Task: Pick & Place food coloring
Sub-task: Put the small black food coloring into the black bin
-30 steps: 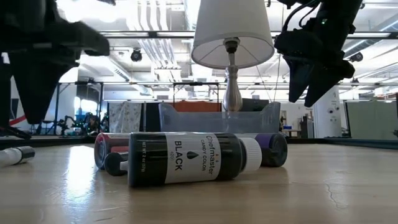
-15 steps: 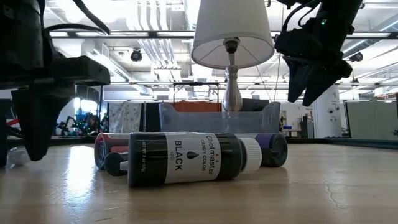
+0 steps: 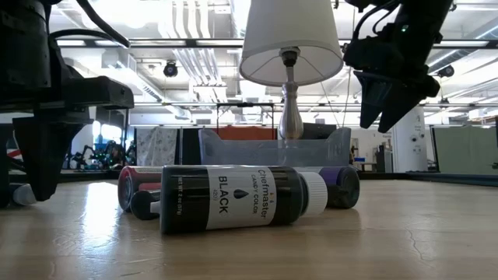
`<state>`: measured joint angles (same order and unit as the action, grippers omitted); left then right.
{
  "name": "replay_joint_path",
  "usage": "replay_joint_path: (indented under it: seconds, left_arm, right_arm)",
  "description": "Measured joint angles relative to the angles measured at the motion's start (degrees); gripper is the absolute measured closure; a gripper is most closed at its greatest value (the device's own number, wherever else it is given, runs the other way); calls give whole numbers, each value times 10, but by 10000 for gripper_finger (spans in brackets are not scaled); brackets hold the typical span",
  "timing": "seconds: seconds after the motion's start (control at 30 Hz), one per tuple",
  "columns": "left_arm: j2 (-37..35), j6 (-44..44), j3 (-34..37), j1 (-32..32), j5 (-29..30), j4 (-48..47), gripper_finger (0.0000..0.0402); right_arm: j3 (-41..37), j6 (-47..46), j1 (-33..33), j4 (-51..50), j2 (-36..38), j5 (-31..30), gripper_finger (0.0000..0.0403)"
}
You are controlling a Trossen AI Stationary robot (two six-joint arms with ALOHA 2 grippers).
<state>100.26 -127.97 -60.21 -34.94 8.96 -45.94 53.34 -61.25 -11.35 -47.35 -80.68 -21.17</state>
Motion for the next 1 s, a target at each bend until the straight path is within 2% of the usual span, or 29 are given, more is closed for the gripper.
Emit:
replay_joint_path:
  seconds: [0.13,0.23,0.33,0.4,0.47,0.53,0.6,0.77,0.83,0.9,1.0]
  left_arm:
    - [0,22,-11,-11,-31,-30,250]
    - [0,6,-12,-17,-39,-76,250]
    - [-10,-12,-12,-17,-38,-80,250]
    - [-22,-20,-12,-17,-15,-80,250]
    - [-37,10,-15,-17,33,-79,250]
    - [-53,105,-21,-17,74,-70,250]
    - [-66,234,-24,-15,77,-64,250]
    - [-70,653,-24,-16,71,-25,250]
    - [-65,789,-23,-15,56,-21,250]
    - [-61,872,-18,-9,51,-25,250]
    - [-60,918,-6,2,52,-24,250]
  right_arm:
    - [0,9,3,-1,0,0,147]
    - [0,16,5,-2,0,0,147]
    - [0,17,7,-2,0,0,147]
    - [0,17,7,-2,0,0,147]
    - [0,19,7,-2,0,0,147]
    - [-1,23,7,-3,0,0,147]
    - [-1,33,7,-3,0,0,147]
    - [-1,58,11,-3,0,0,147]
    - [-1,62,13,-3,0,2,147]
    - [-1,62,13,-3,0,2,147]
    - [-1,56,12,-3,0,6,147]
